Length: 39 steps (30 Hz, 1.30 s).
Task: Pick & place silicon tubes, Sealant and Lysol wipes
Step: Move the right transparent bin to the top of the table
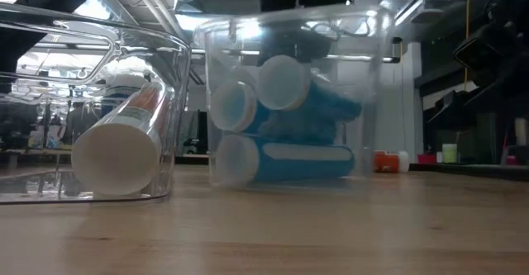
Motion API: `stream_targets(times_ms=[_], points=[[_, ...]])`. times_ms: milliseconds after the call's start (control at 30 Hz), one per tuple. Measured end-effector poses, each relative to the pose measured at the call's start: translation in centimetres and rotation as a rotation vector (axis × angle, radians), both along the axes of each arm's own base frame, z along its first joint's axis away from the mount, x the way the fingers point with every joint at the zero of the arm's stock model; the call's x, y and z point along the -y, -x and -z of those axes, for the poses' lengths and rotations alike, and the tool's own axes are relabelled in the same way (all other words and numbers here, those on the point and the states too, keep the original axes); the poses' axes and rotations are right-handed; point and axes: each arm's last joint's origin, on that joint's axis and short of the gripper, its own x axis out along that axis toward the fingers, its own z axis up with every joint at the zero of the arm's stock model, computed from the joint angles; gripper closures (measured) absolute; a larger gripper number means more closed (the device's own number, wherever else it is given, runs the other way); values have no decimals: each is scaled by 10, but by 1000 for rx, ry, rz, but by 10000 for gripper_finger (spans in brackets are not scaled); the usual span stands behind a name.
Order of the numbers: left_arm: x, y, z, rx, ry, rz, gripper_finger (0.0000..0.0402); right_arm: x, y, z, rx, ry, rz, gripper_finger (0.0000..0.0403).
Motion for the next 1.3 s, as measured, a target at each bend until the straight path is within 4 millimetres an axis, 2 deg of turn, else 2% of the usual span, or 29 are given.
stream_targets(times_ms=[433, 833, 1067, 1300], points=[[-65, 22, 0, -122, -84, -156, 400, 0, 0, 0, 0, 0, 0, 105], [-126, 52, -1, -287, -95, -168, 399, 0, 0, 0, 0, 0, 0, 105], [-154, 74, -1, -379, -53, -194, 399, 0, 0, 0, 0, 0, 0, 105], [-177, 87, -1, -386, -38, -234, 399, 0, 0, 0, 0, 0, 0, 105]])
